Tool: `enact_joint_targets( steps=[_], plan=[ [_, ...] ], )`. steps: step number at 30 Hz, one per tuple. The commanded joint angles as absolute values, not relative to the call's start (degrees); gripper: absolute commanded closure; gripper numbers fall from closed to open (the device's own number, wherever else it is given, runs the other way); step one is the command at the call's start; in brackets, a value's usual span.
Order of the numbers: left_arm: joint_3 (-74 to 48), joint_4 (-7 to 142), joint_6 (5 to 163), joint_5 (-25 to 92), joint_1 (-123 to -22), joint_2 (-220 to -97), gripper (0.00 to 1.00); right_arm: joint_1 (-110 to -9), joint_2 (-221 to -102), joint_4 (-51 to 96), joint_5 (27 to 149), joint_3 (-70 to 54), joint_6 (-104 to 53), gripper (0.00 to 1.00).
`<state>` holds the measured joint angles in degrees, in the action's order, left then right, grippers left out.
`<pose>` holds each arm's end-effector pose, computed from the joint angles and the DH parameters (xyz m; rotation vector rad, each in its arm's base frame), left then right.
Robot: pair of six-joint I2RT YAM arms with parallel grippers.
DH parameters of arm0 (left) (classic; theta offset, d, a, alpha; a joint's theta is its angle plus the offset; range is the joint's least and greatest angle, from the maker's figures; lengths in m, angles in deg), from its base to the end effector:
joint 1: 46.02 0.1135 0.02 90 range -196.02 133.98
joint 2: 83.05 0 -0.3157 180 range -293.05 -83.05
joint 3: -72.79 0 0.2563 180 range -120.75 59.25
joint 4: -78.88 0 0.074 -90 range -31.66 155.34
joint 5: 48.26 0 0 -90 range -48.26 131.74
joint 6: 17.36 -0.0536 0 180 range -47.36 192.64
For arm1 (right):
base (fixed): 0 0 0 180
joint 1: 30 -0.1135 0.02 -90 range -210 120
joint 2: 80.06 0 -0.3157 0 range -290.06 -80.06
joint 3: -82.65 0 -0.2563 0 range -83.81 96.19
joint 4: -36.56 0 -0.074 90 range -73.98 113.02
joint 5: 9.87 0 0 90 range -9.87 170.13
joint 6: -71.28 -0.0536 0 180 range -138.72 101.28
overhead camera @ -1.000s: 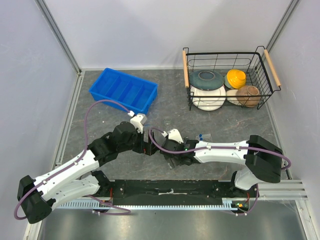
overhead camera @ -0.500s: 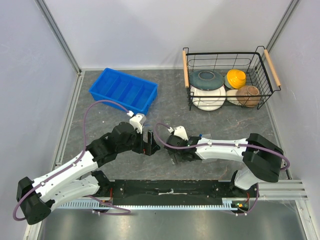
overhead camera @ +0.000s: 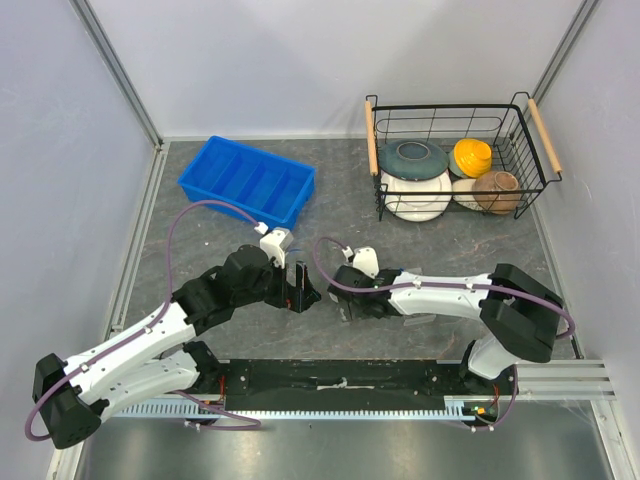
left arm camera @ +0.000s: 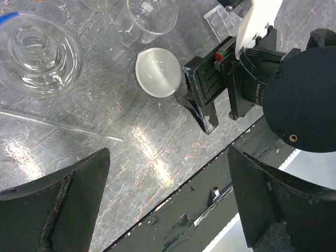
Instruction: Organize the chemistry lab equipment
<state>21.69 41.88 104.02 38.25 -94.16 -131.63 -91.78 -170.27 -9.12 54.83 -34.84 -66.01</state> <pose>0.1125 -0.1305 0.2893 0.3719 2.2715 -0.8287 0.1541 0.2386 0.1927 -0.2450 2.6074 -0.0295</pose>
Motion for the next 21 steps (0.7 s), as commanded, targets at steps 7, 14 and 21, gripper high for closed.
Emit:
enact_joint_targets(
  steps=[7, 14, 21],
  plan=[
    [20.8, 43.5, 102.2, 39.2, -94.8, -130.8, 0.00, -89.7, -174.3, -15.8, 47.3, -35.5, -71.4, 0.02],
    [20.6, 43.3, 102.2, 39.4, -95.2, -130.8, 0.00, -87.1, -174.0, -17.0, 46.2, -36.2, -73.8, 0.02],
    [20.6, 43.3, 102.1, 39.5, -95.3, -131.0, 0.00, -84.1, -172.6, -16.9, 46.3, -37.6, -74.2, 0.02]
  ],
)
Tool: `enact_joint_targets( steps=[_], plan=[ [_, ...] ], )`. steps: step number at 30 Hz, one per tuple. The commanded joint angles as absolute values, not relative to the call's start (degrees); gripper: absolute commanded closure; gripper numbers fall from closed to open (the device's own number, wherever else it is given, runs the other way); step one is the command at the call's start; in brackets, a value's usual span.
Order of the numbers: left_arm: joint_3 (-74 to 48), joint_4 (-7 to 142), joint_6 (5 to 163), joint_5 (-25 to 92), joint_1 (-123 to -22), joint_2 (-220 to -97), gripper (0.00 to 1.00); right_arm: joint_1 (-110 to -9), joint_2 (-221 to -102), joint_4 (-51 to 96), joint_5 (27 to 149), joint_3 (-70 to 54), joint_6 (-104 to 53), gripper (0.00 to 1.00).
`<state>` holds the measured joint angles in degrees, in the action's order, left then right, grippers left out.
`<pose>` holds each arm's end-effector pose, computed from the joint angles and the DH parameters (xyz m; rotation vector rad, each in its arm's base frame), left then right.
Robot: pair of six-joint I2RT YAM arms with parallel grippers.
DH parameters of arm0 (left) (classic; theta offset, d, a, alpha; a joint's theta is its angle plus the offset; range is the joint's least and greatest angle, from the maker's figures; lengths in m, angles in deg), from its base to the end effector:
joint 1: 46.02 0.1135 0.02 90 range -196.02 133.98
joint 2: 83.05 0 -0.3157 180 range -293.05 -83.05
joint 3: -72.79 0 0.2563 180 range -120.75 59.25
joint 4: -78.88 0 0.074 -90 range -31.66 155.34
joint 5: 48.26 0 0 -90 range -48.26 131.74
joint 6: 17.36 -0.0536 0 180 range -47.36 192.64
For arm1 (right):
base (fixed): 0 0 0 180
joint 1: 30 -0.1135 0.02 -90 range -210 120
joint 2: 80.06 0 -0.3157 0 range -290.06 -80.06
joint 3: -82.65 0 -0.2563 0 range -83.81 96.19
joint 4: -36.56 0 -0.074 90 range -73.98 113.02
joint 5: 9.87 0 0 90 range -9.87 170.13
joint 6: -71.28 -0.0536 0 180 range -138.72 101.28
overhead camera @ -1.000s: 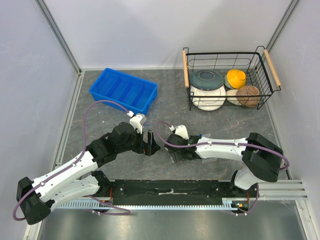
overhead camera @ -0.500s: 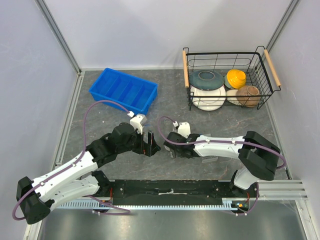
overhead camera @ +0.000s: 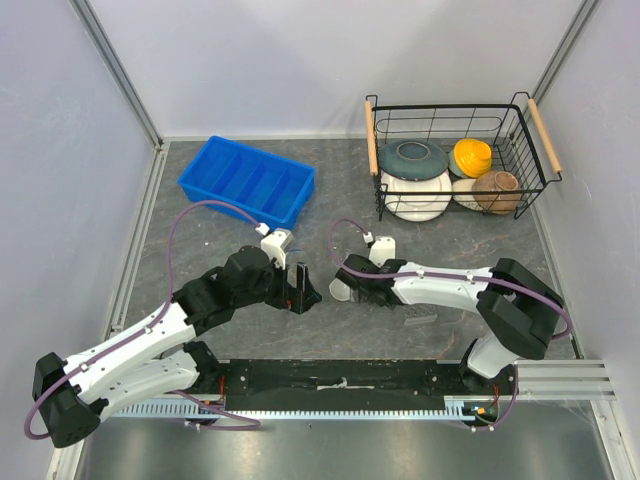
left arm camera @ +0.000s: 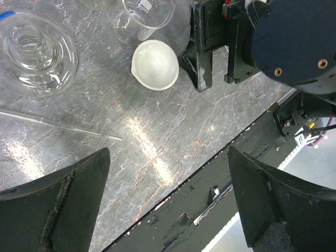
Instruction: Organize the chemistry lab equipment
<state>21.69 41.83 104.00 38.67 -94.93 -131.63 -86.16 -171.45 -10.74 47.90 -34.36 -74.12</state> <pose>0.1110 -0.1317 0.2892 0.3833 2.2706 -0.8275 0.1811 0.2188 0.1916 0.0751 2.5372 -0.1490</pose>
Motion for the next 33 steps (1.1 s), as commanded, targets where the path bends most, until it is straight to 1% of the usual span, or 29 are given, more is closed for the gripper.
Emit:
enact_joint_targets(
  steps=[1, 15, 24, 33],
  plan=[
    [20.5, 43.3, 102.1, 39.5, -95.2, -131.0, 0.00, -83.7, -172.5, -17.0, 46.6, -37.9, -74.3, 0.02],
    [20.2, 42.9, 102.1, 39.6, -95.4, -130.9, 0.00, -77.0, -174.4, -18.7, 46.1, -39.8, -78.9, 0.02],
    [20.3, 42.8, 102.1, 40.0, -95.4, -130.7, 0.00, -71.1, -172.9, -19.7, 45.9, -40.6, -79.4, 0.02],
    [20.2, 42.7, 102.1, 40.1, -95.5, -130.8, 0.00, -60.8, -168.9, -18.6, 46.6, -42.5, -74.6, 0.02]
  ],
)
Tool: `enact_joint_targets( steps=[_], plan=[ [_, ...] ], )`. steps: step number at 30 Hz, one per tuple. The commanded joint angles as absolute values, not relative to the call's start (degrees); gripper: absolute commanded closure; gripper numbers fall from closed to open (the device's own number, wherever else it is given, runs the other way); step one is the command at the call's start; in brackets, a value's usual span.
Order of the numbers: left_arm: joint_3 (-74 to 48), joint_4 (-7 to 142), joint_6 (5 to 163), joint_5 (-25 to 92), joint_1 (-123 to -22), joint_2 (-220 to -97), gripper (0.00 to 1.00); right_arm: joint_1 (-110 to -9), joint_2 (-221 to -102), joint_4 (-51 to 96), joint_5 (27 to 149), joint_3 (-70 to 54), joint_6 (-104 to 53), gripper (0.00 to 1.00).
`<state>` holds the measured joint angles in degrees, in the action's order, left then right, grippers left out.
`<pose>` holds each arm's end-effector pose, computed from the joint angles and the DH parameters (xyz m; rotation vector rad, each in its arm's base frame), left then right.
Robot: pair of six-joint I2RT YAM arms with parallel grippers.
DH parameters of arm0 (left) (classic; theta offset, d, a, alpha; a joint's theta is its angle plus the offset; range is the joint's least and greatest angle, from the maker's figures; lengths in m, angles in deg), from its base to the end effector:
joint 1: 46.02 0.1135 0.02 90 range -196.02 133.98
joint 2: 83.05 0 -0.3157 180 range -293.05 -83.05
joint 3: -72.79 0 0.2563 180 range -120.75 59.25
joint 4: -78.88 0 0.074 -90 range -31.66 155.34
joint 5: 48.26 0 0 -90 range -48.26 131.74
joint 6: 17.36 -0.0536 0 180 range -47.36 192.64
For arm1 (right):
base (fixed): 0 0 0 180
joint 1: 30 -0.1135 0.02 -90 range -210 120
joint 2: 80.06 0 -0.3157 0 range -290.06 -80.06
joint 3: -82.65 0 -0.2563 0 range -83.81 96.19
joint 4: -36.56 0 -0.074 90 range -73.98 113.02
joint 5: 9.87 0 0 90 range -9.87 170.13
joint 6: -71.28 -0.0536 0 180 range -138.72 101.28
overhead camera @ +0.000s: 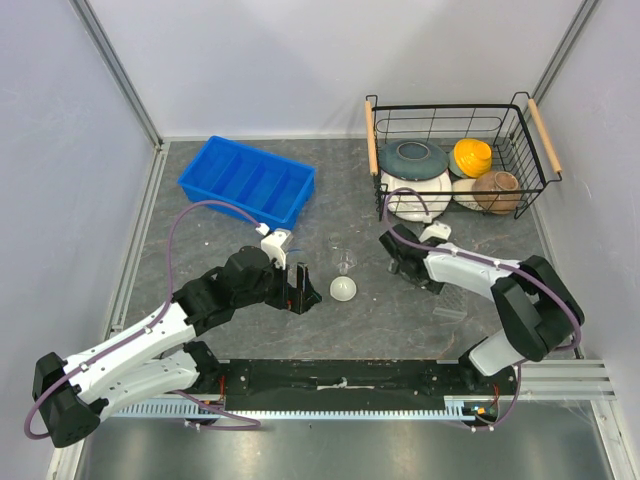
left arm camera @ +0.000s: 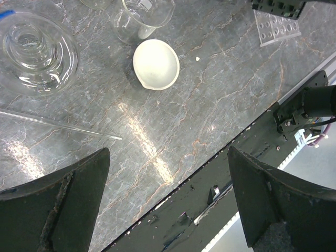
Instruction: Organize the chemistry lab equipment
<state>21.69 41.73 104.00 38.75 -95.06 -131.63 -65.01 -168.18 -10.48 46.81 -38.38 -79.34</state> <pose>0.1107 -0.1318 0.2890 0.3853 2.2720 -0.8263 0.2314 0.1261 0.1888 0.6526 2.4560 -0.2825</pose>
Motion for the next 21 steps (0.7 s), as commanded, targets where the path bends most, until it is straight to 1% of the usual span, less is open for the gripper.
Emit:
enact_joint_targets(
  steps=[1, 7, 12, 17, 21],
  plan=[
    [20.1, 42.7, 102.1, 40.2, -95.5, -130.8, 0.00, -58.8, -168.7, -18.4, 47.0, -42.8, -74.2, 0.02],
    [20.0, 42.7, 102.1, 40.8, -95.5, -131.0, 0.00, -52.3, -167.2, -16.0, 48.7, -43.9, -70.7, 0.02],
    [19.5, 42.1, 102.2, 41.2, -95.4, -132.1, 0.00, -52.1, -166.8, -14.9, 51.6, -42.9, -69.5, 0.02],
    [17.9, 41.1, 102.3, 42.0, -95.3, -133.8, 0.00, -55.3, -165.1, -15.8, 51.8, -39.4, -66.7, 0.02],
    [12.7, 38.2, 102.6, 45.0, -95.3, -137.0, 0.00, -59.1, -160.1, -18.1, 50.8, -35.7, -65.7, 0.02]
  ],
)
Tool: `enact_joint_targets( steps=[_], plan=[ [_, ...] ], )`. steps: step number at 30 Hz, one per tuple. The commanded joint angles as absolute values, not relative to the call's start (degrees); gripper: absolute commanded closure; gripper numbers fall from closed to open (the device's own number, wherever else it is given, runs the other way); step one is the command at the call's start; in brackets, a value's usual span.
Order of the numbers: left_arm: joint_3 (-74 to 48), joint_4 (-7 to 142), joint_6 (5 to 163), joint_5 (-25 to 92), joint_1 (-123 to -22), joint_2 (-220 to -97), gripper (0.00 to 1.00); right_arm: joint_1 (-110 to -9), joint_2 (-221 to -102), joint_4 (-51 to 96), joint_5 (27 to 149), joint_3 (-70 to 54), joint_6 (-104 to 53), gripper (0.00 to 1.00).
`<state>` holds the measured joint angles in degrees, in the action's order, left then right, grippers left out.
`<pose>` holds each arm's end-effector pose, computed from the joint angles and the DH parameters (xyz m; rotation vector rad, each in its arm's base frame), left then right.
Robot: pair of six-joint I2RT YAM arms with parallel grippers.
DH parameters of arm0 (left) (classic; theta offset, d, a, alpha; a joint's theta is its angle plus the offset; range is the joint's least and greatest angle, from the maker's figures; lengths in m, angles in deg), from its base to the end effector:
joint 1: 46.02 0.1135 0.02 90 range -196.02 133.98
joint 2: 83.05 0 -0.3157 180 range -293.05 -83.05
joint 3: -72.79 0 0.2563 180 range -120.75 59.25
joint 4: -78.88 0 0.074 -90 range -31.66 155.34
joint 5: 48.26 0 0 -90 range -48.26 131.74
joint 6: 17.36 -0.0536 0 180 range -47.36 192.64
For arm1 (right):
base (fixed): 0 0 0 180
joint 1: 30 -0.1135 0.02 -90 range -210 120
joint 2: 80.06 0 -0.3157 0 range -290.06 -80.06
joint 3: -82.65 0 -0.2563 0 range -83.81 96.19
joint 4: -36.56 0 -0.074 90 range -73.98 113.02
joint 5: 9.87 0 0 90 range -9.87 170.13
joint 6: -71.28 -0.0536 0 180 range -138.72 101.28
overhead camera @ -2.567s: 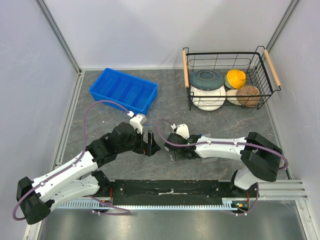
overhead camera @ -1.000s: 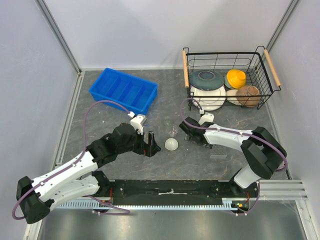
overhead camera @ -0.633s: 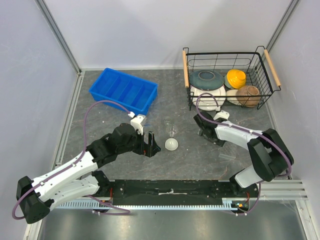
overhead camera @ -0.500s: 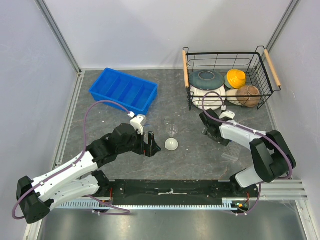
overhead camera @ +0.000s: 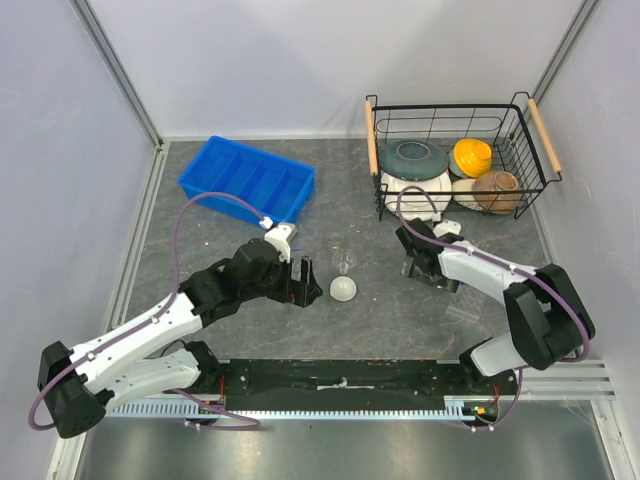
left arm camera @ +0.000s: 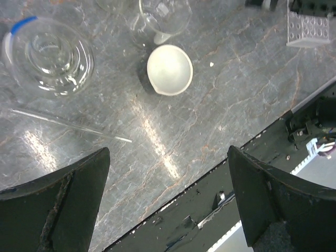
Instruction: Organize the chemistry lab equipment
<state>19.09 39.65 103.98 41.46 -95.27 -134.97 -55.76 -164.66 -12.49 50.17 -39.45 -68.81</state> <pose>0.1191 -0.1386 0.2924 0.3667 2.3092 -0.7509 0.2358 0.0841 0.1959 0.6346 2.5300 -0.3500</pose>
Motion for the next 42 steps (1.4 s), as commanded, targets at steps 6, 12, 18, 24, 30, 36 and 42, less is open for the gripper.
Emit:
enact_joint_targets(
  steps=[6, 12, 18, 24, 30, 36, 42],
  plan=[
    [3.6, 34.8, 100.5, 49.2, -93.7, -141.8, 0.00, -64.1, -152.9, -22.4, 46.5, -28.3, -63.5, 0.02],
    [-7.2, 32.1, 97.7, 50.0, -88.5, -148.0, 0.01, -68.6, -149.8, -23.8, 44.4, -21.3, -60.9, 0.02],
    [-19.8, 29.4, 93.8, 45.8, -76.8, -159.0, 0.02, -74.3, -148.5, -20.3, 46.2, -18.7, -56.2, 0.02],
    [-31.7, 27.6, 92.4, 42.9, -67.5, -170.9, 0.04, -78.2, -146.5, -16.0, 48.2, -19.5, -52.5, 0.02],
    [-40.8, 26.6, 91.3, 40.1, -61.1, -182.6, 0.05, -81.8, -146.9, -15.6, 46.7, -20.0, -51.0, 0.02],
    [-43.8, 26.8, 90.3, 37.4, -55.3, -190.9, 0.06, -84.2, -148.6, -14.4, 45.7, -20.7, -50.7, 0.02],
    [-43.6, 27.6, 88.7, 38.4, -52.8, -195.2, 0.07, -85.5, -150.4, -12.5, 45.1, -21.8, -50.4, 0.02]
  ],
)
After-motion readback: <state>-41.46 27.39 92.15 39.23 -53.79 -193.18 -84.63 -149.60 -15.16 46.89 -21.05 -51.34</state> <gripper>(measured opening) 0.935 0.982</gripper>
